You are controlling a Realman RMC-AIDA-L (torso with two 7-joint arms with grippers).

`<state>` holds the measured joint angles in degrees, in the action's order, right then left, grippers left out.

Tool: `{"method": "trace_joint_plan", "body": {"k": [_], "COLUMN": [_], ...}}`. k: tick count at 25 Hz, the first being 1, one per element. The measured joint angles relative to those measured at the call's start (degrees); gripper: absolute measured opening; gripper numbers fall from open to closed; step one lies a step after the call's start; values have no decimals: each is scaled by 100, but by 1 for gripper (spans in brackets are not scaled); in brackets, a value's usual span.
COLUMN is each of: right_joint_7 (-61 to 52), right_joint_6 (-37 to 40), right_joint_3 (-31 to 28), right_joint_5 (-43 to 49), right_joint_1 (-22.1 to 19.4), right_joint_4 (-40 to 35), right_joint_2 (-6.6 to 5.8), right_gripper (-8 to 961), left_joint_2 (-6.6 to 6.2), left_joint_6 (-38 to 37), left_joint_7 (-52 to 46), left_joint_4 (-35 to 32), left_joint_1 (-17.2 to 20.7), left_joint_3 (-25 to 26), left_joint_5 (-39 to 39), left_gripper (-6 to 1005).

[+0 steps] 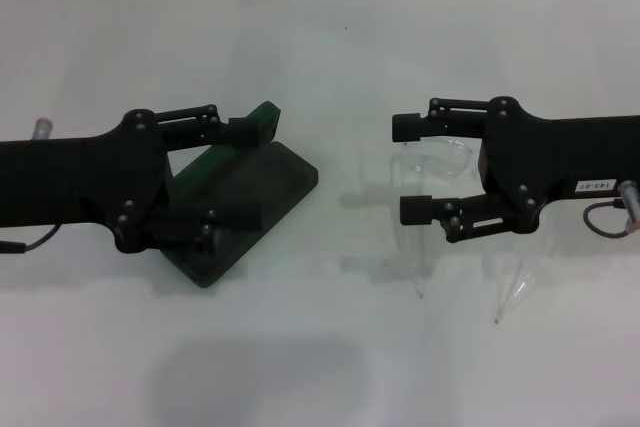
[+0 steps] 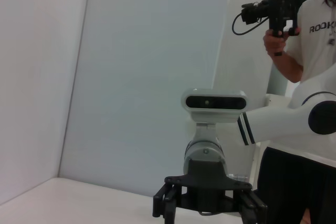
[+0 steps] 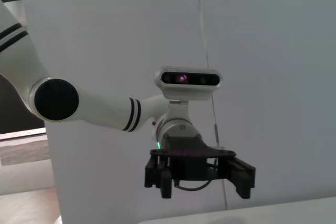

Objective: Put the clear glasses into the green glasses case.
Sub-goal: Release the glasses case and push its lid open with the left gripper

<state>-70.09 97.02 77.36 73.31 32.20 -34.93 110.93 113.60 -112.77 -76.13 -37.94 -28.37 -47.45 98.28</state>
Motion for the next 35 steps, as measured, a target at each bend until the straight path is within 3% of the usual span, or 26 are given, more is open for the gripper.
{"method": "trace_joint_plan", "body": {"k": [23,25,28,31,33,35], "right_joint_7": [-34,13,256,582,812,1023], "right_joint_6": [-23,-53,-85,-80,-62,-133], "right_joint_3": [-355,-666,-1466,-2344,-2511,-2527], "right_joint_5": [25,27,14,-338,-991,-1421], "right_joint_1": [-144,-238,-481,-754,-868,-907], "right_joint_4": [-155,-155,-157,26,396,660], "right_joint_2": [33,108,341,513,499,464], "right_gripper": [816,815,813,812,811,809], "left_joint_2": [55,100,243,477,596,619], "left_joint_6": [76,152,293,514,698,889], "left_joint_7": [325,629,1298,1817,2023,2009], "left_joint_4": [14,16,16,15,3,-92], "left_joint_1": [93,146,253,337,391,458], "left_joint_3": [59,124,545,1253,1572,1626], "left_joint_5": [1,-41,-170,-417,-622,-675], "left_gripper": [834,834,832,832,832,833]}}
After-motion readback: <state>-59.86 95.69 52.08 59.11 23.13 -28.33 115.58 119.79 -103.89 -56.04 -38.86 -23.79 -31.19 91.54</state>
